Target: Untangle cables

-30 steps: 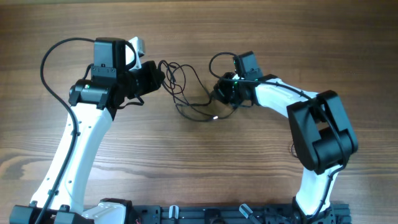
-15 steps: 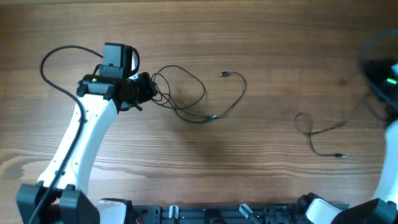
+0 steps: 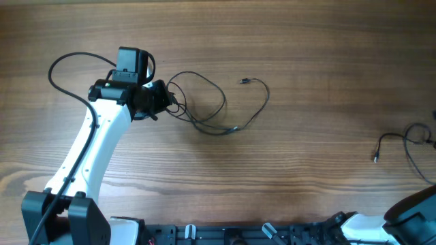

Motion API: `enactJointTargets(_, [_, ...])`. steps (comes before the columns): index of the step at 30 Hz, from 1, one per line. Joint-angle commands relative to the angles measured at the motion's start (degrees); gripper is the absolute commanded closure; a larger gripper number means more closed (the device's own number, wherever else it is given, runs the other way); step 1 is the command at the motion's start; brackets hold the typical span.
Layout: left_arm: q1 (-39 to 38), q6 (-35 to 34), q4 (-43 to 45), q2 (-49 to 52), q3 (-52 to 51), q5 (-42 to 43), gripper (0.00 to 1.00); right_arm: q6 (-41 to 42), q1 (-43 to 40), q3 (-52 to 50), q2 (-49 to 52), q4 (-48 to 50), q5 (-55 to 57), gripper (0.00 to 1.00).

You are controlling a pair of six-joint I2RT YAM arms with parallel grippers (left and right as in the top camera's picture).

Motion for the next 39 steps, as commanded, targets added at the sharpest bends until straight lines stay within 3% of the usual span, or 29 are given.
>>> enactJointTargets(1, [0.2, -0.42, 0.17, 0.39, -0.63, -0.48, 0.96, 8.57, 3.32, 0.17, -0.35, -5.05, 5.09, 0.0])
enactJointTargets(3, [0.2, -0.42, 0.26, 0.39, -0.63, -0.5, 0.96, 8.41, 5.4, 0.15, -0.35, -7.32, 4.13, 0.0])
enactJointTargets(6, [0.2, -0.39, 2.03, 0.39, -0.63, 1.22, 0.96, -0.92, 12.57, 0.13, -0.35, -8.33, -11.56, 0.0])
enactJointTargets(10, [0.11, -0.35, 6.97, 0.39, -0.63, 14.03, 0.96, -15.67, 30.86, 0.11, 0.07, -8.24, -31.85, 0.0])
enactJointTargets(14, [-0.28, -0.39, 7.82, 0.39, -0.63, 16.11, 0.96, -22.23, 49.68, 0.11, 2.08, -7.67, -31.93, 0.0])
enactJointTargets(16, [-0.26, -0.39, 7.82, 0.39, -0.63, 16.09, 0.96, -35.87, 62.27, 0.11, 4.63, -4.74, -31.69, 0.0])
enactJointTargets(24, [0.04, -7.15, 8.2, 0.39, -0.63, 16.06, 0.96, -47.52, 80.54, 0.11, 8.83, 7.13, -31.93, 0.0])
enactJointTargets(30, [0.04, -10.75, 8.17, 0.39, -0.63, 16.09, 0.96, -52.19, 86.79, 0.11, 10.45, 13.51, -28.79, 0.02])
enactJointTargets(32, [0.04, -10.97, 8.07, 0.39, -0.63, 16.11, 0.96, -51.89, 87.49, 0.11, 12.26, 15.65, -28.41, 0.09])
enactJointTargets(33, [0.04, -10.97, 7.87, 0.39, -0.63, 16.11, 0.96, -50.99, 87.49, 0.11, 13.22, 16.63, -28.44, 0.29])
enactJointTargets(35, [0.04, -10.97, 7.32, 0.39, -0.63, 16.09, 0.96, -48.33, 87.47, 0.13, 13.31, 16.96, -26.93, 0.91])
enactJointTargets(37, [0.04, -10.93, 7.34, 0.39, -0.63, 16.04, 0.92, -43.1, 87.43, 0.13, 13.31, 18.27, -23.85, 0.96])
enactJointTargets(39, [0.04, -10.91, 7.04, 0.39, -0.63, 16.04, 0.73, -38.1, 87.43, 0.13, 13.31, 19.74, -21.75, 0.96])
